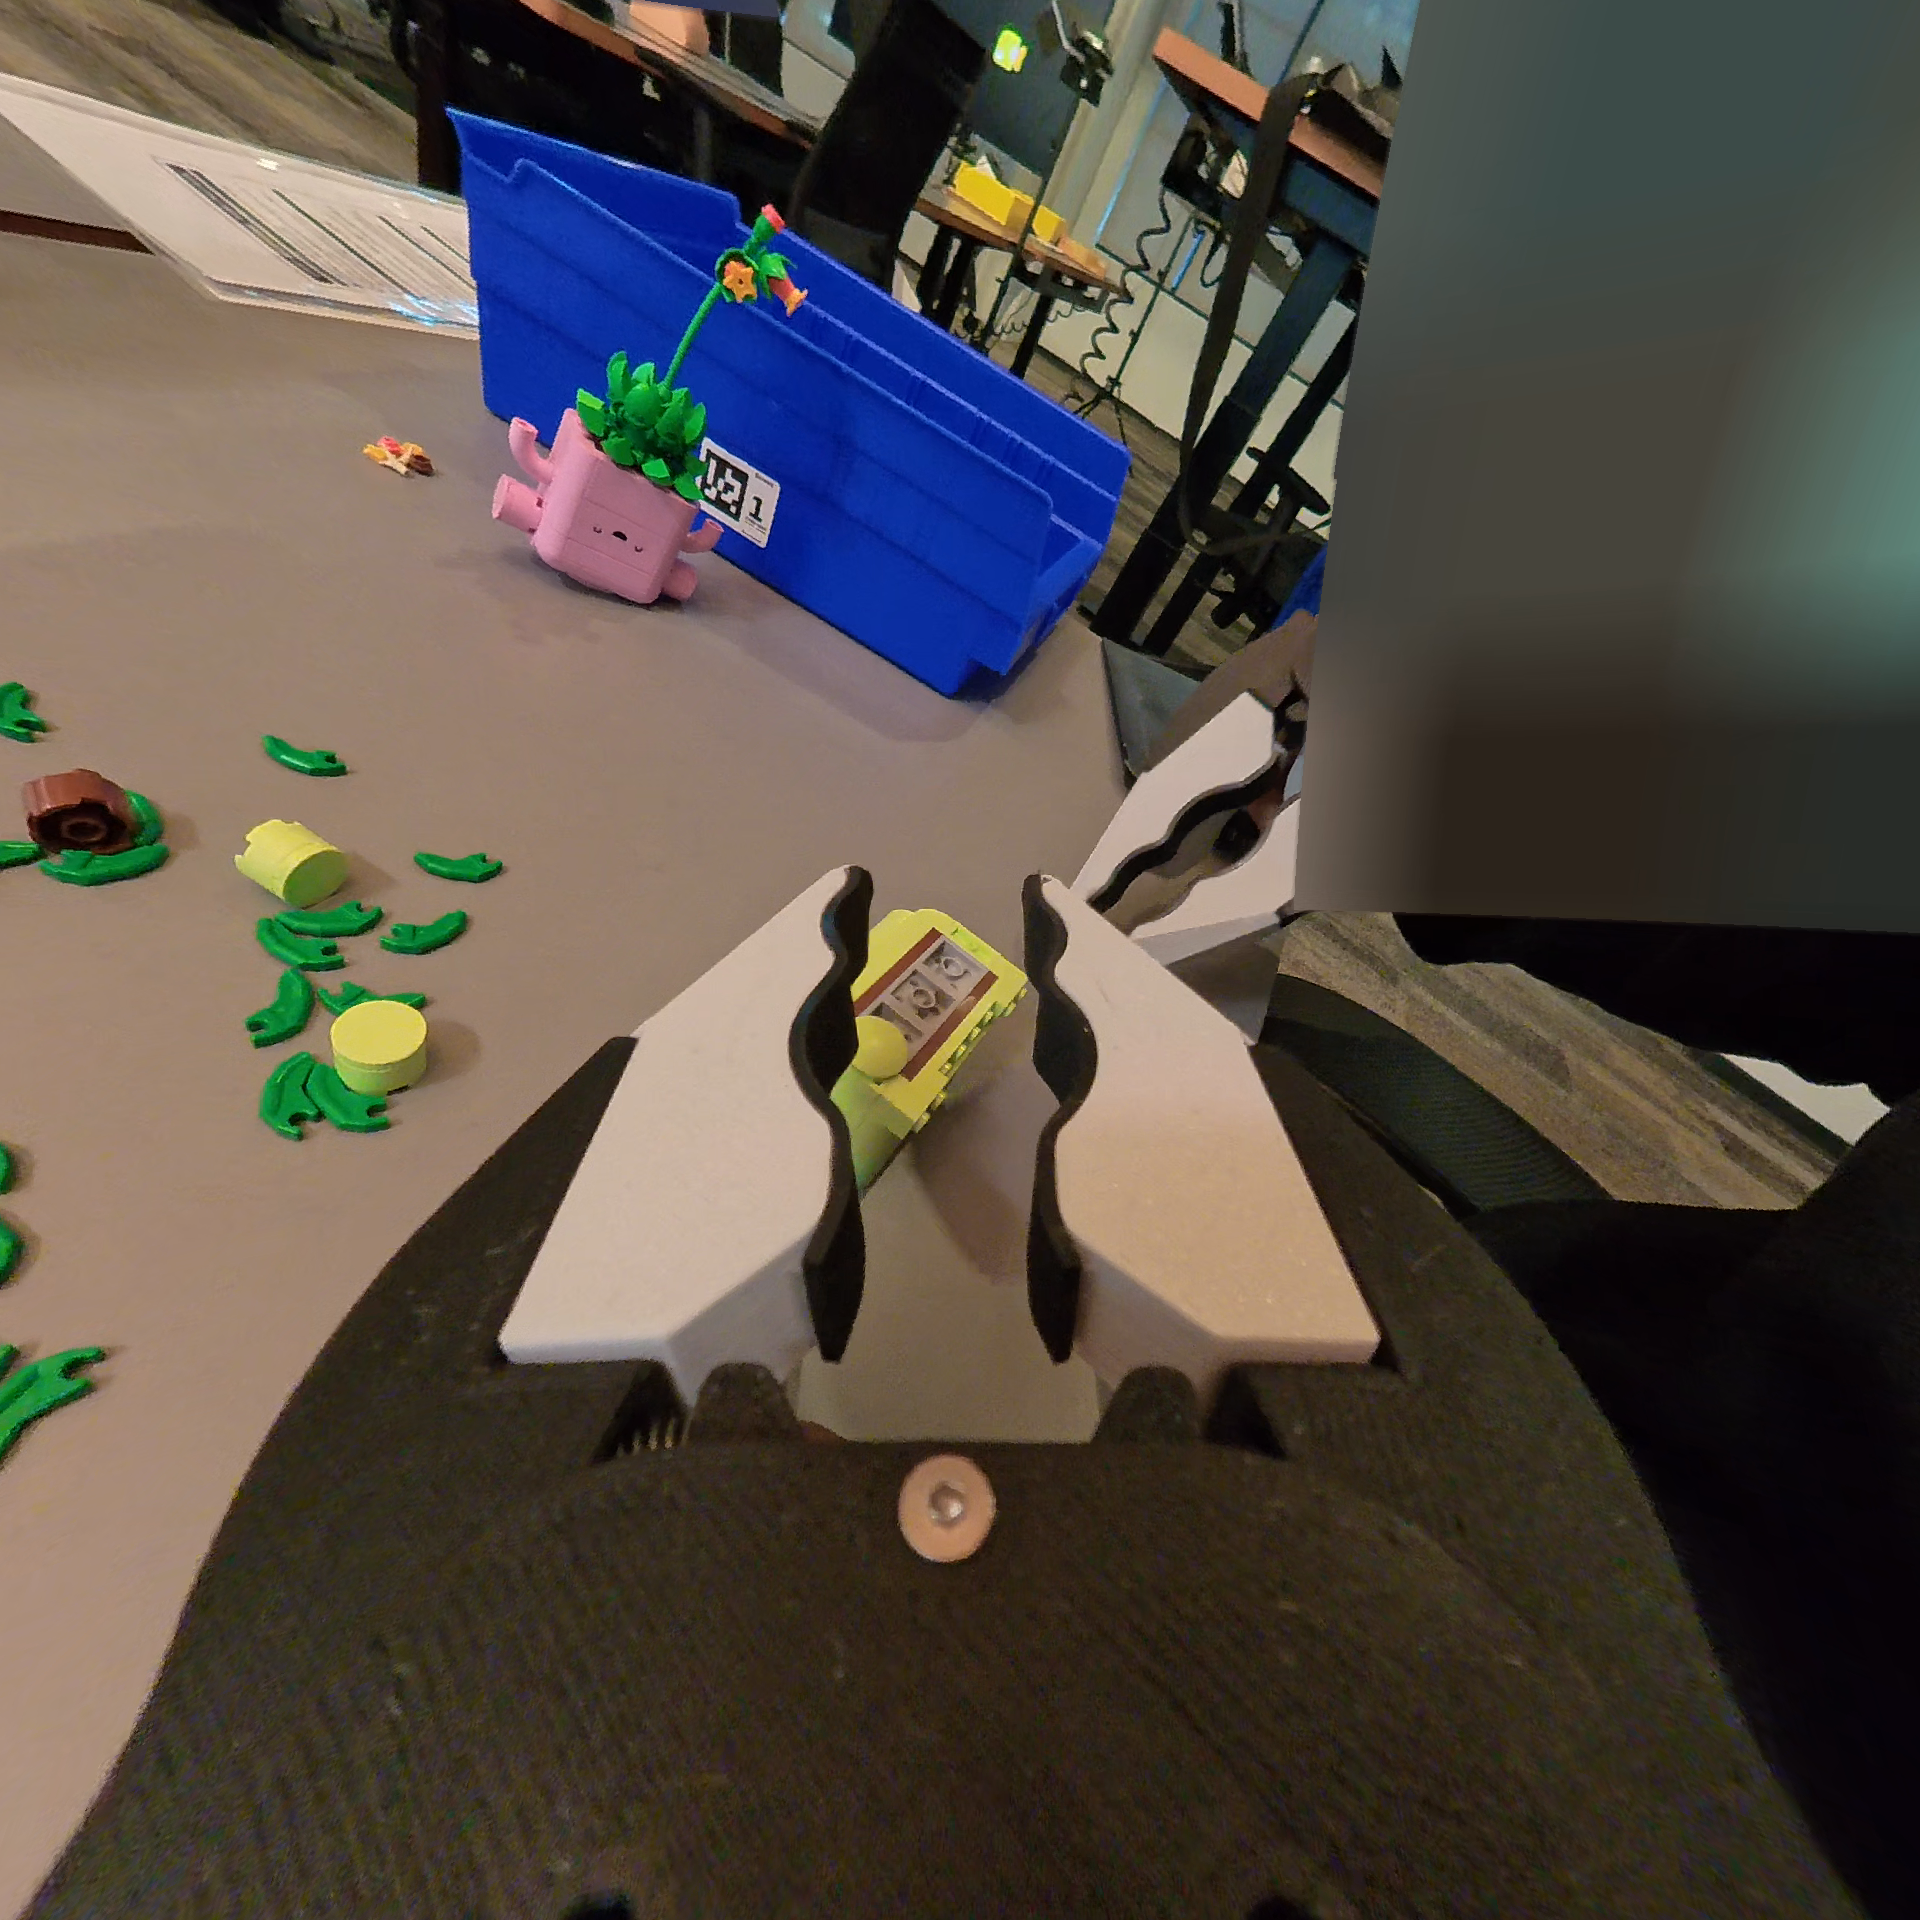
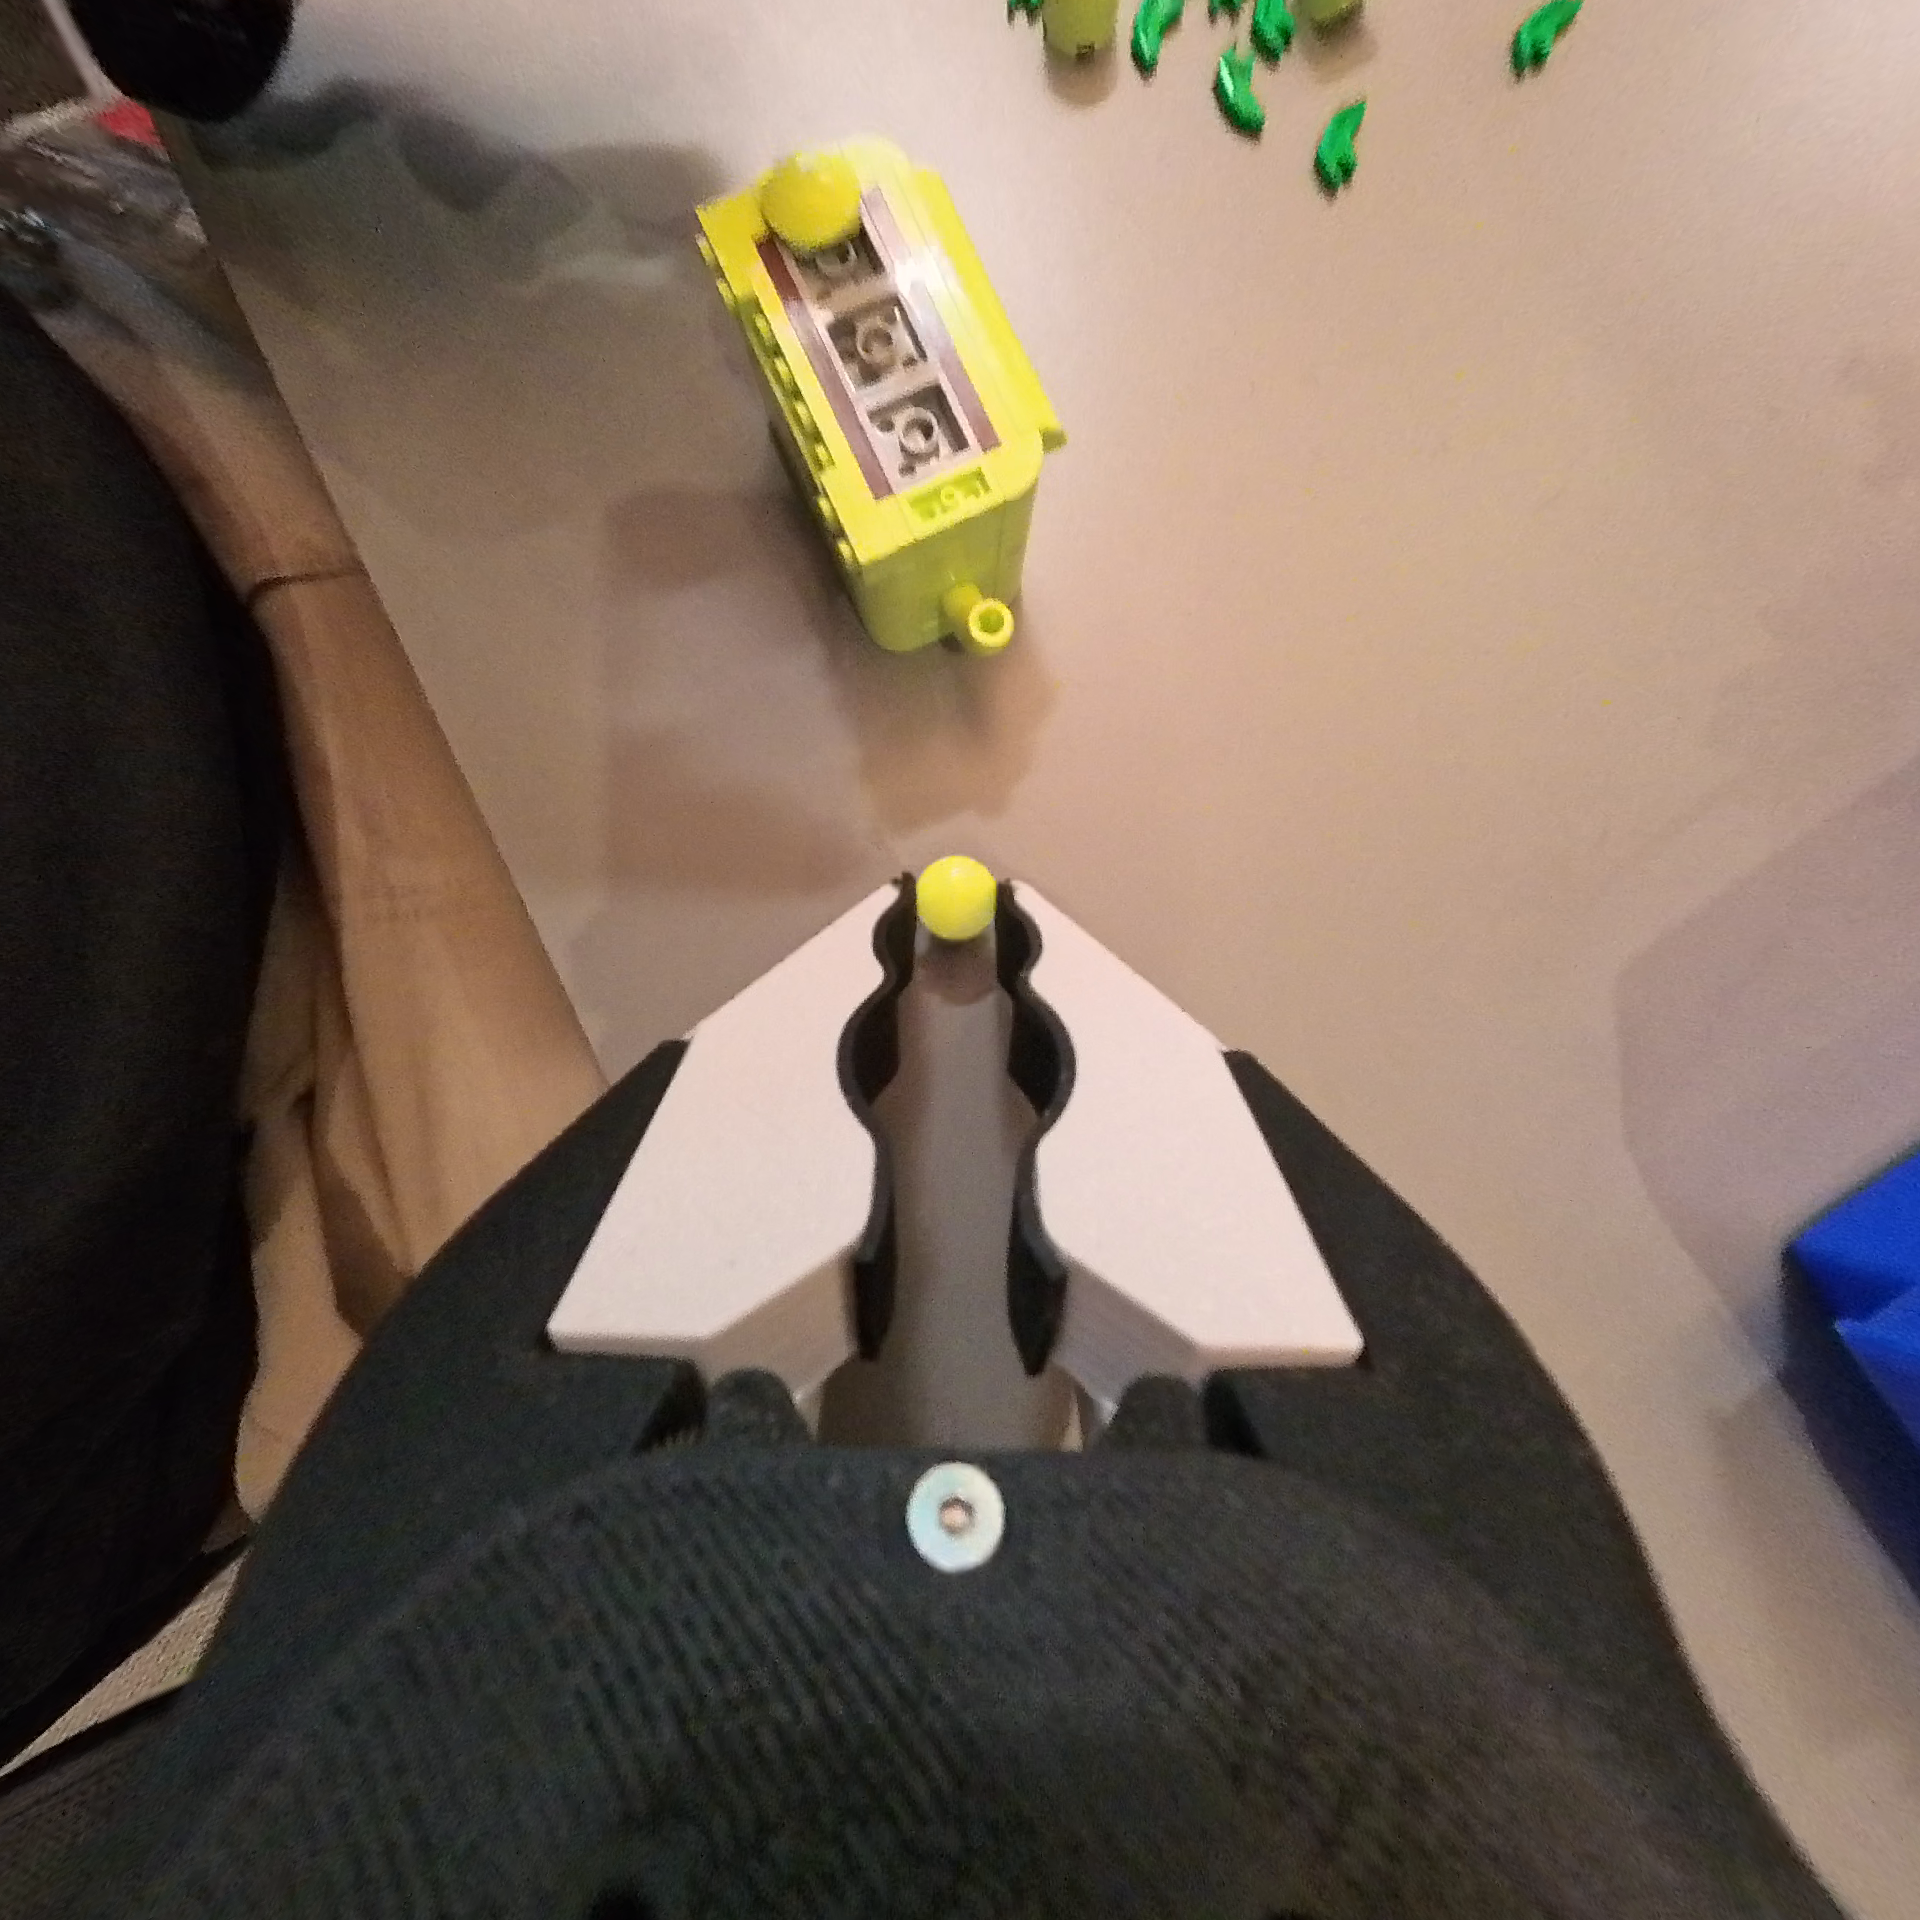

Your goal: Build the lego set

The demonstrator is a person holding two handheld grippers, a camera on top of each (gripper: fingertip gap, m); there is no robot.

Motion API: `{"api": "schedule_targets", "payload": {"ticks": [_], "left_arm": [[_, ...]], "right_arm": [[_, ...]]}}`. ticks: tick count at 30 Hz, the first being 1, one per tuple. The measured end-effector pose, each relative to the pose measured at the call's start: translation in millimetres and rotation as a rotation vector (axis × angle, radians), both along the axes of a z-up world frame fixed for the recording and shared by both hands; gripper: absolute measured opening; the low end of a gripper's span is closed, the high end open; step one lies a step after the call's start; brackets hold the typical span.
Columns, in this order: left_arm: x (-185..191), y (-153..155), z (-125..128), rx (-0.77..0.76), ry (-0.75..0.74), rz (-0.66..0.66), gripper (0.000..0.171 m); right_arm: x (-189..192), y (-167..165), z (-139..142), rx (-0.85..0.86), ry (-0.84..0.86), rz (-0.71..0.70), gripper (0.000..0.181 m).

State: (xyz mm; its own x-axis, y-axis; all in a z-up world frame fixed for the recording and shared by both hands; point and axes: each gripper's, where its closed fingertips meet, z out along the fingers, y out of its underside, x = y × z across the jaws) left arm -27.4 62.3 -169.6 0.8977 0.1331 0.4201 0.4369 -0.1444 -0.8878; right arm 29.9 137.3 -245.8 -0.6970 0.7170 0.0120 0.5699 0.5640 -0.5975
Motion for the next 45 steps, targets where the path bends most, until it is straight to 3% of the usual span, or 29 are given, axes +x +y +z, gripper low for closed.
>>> {"api": "schedule_targets", "payload": {"ticks": [5, 11, 19, 34, 45], "left_arm": [[-1, 0, -3, -0.025, 0.029, -0.003, 0.029], [-1, 1, -20, -0.159, 0.198, 0.007, 0.036], [3, 3, -40, -0.291, 0.317, 0.006, 0.036], [-2, 0, -48, -0.33, 0.25, 0.02, 0.022], [-3, 0, -48, -0.322, 0.217, 0.012, 0.023]], "right_arm": [[-6, -14, 30, -0.073, 0.106, 0.104, 0.013], [-25, -31, 50, -0.046, 0.152, 0.254, 0.013], [-39, -46, 32, 0.05, 0.051, 0.397, 0.013], [-40, -46, 26, 0.139, -0.049, 0.409, 0.013], [-39, -47, 25, 0.258, -0.122, 0.455, 0.013]]}}
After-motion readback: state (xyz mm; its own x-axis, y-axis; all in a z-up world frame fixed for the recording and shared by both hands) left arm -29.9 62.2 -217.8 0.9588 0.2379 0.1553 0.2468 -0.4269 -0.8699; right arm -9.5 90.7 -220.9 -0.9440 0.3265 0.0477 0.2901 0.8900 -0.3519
